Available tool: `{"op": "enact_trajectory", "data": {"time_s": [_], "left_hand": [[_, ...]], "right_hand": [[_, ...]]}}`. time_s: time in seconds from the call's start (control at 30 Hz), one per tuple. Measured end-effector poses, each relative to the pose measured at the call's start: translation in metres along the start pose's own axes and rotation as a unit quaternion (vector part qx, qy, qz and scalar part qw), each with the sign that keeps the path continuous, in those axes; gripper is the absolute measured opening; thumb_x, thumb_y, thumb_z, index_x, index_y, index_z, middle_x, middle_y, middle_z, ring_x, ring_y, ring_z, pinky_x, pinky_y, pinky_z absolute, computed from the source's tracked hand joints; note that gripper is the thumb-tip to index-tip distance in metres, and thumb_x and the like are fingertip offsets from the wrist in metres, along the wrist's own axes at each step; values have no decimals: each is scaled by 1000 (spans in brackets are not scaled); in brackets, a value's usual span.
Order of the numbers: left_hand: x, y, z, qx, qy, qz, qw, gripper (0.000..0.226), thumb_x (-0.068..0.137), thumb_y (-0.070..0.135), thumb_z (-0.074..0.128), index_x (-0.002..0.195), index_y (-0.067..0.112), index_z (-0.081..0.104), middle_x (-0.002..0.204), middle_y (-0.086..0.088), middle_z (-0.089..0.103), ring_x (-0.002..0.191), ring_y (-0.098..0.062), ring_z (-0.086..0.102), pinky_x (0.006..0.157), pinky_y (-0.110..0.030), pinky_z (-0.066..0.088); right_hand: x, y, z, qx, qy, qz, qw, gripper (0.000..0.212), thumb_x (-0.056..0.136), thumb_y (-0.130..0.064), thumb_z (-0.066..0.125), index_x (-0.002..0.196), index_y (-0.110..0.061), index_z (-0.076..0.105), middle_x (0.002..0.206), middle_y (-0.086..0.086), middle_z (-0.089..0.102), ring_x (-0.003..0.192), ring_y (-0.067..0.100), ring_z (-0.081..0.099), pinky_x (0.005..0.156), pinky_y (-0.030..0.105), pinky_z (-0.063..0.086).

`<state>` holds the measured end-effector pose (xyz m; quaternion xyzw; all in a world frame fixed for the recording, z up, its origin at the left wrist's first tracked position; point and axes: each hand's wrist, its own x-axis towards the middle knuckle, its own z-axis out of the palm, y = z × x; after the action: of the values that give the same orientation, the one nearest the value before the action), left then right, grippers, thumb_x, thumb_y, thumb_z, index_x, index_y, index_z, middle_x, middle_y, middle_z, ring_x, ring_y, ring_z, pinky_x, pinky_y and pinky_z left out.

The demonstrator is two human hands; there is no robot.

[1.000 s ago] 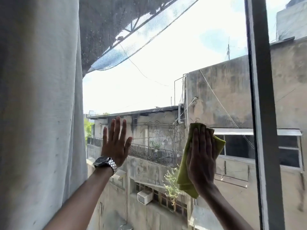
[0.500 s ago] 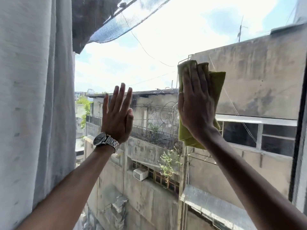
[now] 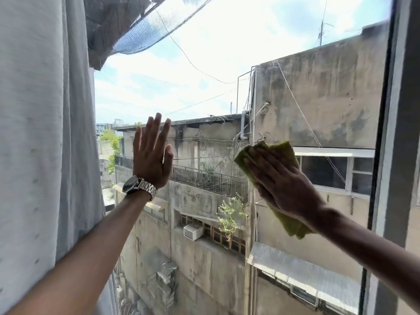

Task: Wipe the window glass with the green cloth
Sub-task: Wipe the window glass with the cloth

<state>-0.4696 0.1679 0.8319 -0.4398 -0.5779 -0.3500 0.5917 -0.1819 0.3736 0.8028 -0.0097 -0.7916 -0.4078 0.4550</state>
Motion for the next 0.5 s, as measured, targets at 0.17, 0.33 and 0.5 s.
{"op": "enact_trajectory", "data": {"time_s": [0.17, 0.33, 0.5], "left_hand": [[1, -1, 1, 9, 5, 0, 1000, 60, 100, 29, 26, 156, 10, 31, 167, -14, 25, 157, -26, 18, 128, -54, 13], [-1, -3, 4, 4, 14, 3, 1000, 59, 100, 29, 27, 155, 9, 34, 166, -14, 27, 157, -26, 20, 128, -54, 13], [0, -3, 2, 4, 14, 5, 1000, 58, 101, 29, 26, 155, 9, 35, 165, -15, 28, 156, -27, 21, 127, -57, 16]], "right_hand": [[86, 35, -18, 50, 88, 187, 977, 60, 105, -24, 41, 160, -9, 24, 168, 15, 24, 156, 29, 21, 131, 44, 14], [144, 1, -8, 71, 143, 286, 945, 65, 100, -22, 42, 160, -8, 24, 168, 16, 22, 157, 30, 18, 128, 50, 22], [72, -47, 10, 15, -19, -64, 998, 64, 101, -31, 43, 160, -13, 28, 167, 13, 28, 156, 30, 23, 128, 52, 22]]}}
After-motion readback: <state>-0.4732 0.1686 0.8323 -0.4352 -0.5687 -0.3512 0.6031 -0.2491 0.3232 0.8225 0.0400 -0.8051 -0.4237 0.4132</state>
